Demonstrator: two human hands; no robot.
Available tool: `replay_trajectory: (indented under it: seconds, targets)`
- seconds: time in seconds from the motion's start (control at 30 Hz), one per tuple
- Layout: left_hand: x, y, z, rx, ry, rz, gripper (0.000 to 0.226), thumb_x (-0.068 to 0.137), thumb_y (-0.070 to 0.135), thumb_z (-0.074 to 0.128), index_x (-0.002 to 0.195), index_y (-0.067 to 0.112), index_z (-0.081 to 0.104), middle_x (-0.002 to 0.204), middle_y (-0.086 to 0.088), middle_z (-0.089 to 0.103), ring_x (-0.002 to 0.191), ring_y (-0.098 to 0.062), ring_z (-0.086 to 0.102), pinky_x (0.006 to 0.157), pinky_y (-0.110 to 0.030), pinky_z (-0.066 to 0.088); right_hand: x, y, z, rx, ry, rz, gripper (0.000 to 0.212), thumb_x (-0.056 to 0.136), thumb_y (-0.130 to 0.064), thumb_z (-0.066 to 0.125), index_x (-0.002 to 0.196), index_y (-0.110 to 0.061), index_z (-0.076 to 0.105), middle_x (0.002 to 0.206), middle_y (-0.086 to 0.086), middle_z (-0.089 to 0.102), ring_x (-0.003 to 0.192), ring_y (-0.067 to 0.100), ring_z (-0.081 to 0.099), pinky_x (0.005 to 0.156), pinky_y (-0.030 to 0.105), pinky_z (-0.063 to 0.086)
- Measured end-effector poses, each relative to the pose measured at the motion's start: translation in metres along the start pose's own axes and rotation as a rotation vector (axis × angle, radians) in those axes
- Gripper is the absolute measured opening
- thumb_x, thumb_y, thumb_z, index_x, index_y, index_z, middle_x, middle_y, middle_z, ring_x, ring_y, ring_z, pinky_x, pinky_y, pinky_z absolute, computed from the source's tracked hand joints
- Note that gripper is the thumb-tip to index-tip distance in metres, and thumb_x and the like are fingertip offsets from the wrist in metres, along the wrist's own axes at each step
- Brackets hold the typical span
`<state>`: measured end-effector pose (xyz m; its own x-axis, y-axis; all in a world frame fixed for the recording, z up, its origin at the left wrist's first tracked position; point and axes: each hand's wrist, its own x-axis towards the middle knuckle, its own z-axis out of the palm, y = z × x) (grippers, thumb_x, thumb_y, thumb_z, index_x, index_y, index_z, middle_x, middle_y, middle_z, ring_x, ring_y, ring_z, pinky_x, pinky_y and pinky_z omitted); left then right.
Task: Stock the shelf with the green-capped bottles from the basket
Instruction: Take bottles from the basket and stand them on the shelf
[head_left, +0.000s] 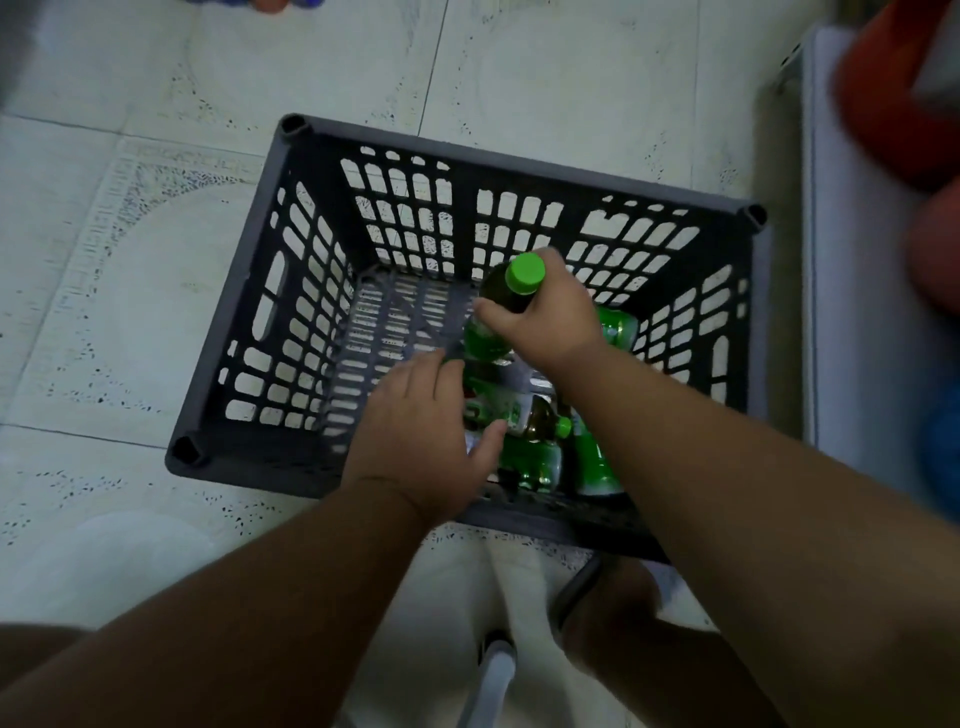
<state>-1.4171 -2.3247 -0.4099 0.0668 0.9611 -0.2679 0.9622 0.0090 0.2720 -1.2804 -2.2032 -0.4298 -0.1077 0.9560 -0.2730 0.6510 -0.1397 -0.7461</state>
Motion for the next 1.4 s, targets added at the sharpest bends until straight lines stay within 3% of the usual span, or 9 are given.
replay_trajectory:
  seconds: [0.13, 0.33, 0.47, 0.67, 0.77, 0.87, 1.07, 1.3, 1.4]
  targets:
    - [-0.008, 0.000, -0.015, -0.099, -0.055, -0.007, 0.081, 0.091, 0.065, 0.047, 0.154, 0.017, 0.027, 0.163, -0.006, 0.024, 0.148, -0.025, 0.023, 0.120, -0.044, 0.023, -0.035, -0.037, -0.063, -0.015, 0.136, -0.074, 0.050, 0.076, -0.046, 0.080, 0.107, -0.022, 0.051, 0.095, -0.008, 0.061, 0.088, 0.013, 0.060, 0.074, 0.026, 0.046]
    - [-0.038, 0.034, -0.084, -0.329, 0.091, 0.089, 0.089, 0.088, 0.060, 0.061, 0.157, 0.021, 0.022, 0.163, -0.001, 0.025, 0.148, -0.019, 0.023, 0.120, -0.042, 0.024, -0.119, -0.089, -0.138, 0.070, 0.365, -0.126, 0.051, 0.073, -0.054, 0.078, 0.108, -0.025, 0.056, 0.092, -0.015, 0.061, 0.086, 0.004, 0.059, 0.075, 0.029, 0.054]
    - [-0.063, 0.077, -0.135, -0.407, 0.151, 0.255, 0.094, 0.083, 0.061, 0.066, 0.157, 0.026, 0.020, 0.162, 0.004, 0.025, 0.147, -0.016, 0.024, 0.117, -0.039, 0.024, -0.185, -0.120, -0.185, 0.084, 0.502, -0.146, 0.052, 0.065, -0.063, 0.073, 0.101, -0.028, 0.061, 0.091, -0.009, 0.068, 0.087, 0.010, 0.066, 0.080, 0.043, 0.058]
    - [-0.108, 0.157, -0.183, -0.582, 0.088, 0.561, 0.109, 0.066, 0.072, 0.069, 0.156, 0.027, 0.025, 0.156, 0.005, 0.035, 0.141, -0.013, 0.035, 0.114, -0.037, 0.033, -0.301, -0.149, -0.254, -0.002, 0.691, -0.136, 0.039, 0.068, -0.056, 0.075, 0.090, -0.025, 0.065, 0.080, -0.009, 0.070, 0.079, 0.007, 0.067, 0.074, 0.036, 0.057]
    - [-0.134, 0.198, -0.185, -0.631, 0.029, 0.710, 0.104, 0.070, 0.064, 0.076, 0.154, 0.028, 0.027, 0.153, 0.007, 0.037, 0.139, -0.011, 0.035, 0.110, -0.034, 0.034, -0.356, -0.153, -0.278, -0.028, 0.789, -0.083, 0.040, 0.063, -0.061, 0.072, 0.084, -0.028, 0.064, 0.080, -0.008, 0.071, 0.079, 0.009, 0.069, 0.075, 0.042, 0.059]
    - [-0.157, 0.235, -0.181, -0.679, -0.030, 0.831, 0.096, 0.070, 0.061, 0.078, 0.151, 0.032, 0.033, 0.145, 0.011, 0.043, 0.130, -0.003, 0.040, 0.101, -0.026, 0.034, -0.403, -0.147, -0.295, -0.050, 0.876, -0.004, 0.035, 0.066, -0.059, 0.074, 0.080, -0.028, 0.064, 0.077, -0.008, 0.070, 0.075, 0.007, 0.068, 0.073, 0.042, 0.059]
    - [-0.190, 0.313, -0.163, -0.652, -0.203, 1.012, 0.094, 0.061, 0.068, 0.075, 0.143, 0.034, 0.042, 0.133, 0.015, 0.054, 0.123, -0.004, 0.050, 0.102, -0.041, 0.048, -0.483, -0.113, -0.320, -0.058, 1.080, 0.155, 0.046, 0.061, -0.063, 0.070, 0.082, -0.023, 0.067, 0.076, -0.006, 0.070, 0.075, 0.011, 0.068, 0.072, 0.043, 0.059]
    - [-0.227, 0.419, -0.113, -0.492, -0.353, 1.270, 0.066, 0.070, 0.050, 0.083, 0.123, 0.037, 0.047, 0.118, 0.015, 0.053, 0.110, -0.006, 0.054, 0.086, -0.024, 0.046, -0.563, -0.044, -0.353, -0.070, 1.265, 0.359, 0.037, 0.072, -0.054, 0.075, 0.094, -0.027, 0.064, 0.086, -0.010, 0.068, 0.082, 0.007, 0.066, 0.077, 0.038, 0.059]
    - [-0.241, 0.462, -0.087, -0.400, -0.342, 1.395, 0.068, 0.071, 0.051, 0.083, 0.126, 0.034, 0.047, 0.118, 0.014, 0.053, 0.109, -0.005, 0.052, 0.086, -0.021, 0.039, -0.592, -0.010, -0.364, -0.061, 1.339, 0.459, 0.032, 0.072, -0.055, 0.073, 0.094, -0.032, 0.065, 0.087, -0.013, 0.069, 0.084, 0.006, 0.067, 0.078, 0.036, 0.059]
